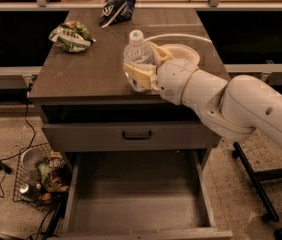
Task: Place blue plastic bottle into middle drawer
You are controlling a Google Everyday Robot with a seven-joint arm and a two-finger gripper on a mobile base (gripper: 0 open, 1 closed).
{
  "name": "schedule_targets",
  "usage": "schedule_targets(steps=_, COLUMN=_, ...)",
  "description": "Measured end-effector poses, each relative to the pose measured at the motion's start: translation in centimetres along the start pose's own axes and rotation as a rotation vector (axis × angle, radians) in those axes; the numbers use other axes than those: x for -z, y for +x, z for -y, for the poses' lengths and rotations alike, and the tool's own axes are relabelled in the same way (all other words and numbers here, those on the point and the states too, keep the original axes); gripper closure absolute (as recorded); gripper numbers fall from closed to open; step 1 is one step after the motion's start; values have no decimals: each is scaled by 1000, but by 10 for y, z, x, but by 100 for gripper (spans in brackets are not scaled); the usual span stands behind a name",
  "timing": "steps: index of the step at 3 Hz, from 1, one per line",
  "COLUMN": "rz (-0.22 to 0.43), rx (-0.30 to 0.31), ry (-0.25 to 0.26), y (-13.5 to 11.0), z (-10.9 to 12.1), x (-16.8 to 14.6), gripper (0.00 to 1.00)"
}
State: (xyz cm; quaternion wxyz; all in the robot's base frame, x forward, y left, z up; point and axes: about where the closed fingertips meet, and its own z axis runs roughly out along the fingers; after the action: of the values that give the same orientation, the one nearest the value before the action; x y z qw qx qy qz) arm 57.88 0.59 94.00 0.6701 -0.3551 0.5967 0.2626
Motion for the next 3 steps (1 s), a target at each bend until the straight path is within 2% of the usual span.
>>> schedule_targets(steps=1, rz=0, rx=0, ry=0, y=0, z=0, x=0, gripper=98)
schedule_targets(steps=2, rz=0, rx=0, ry=0, y=0, z=0, x=0, gripper=92)
schedule_targets(steps=3, rz=1, rx=1, ry=-4, y=-1, z=-2, x=-2, gripper=75)
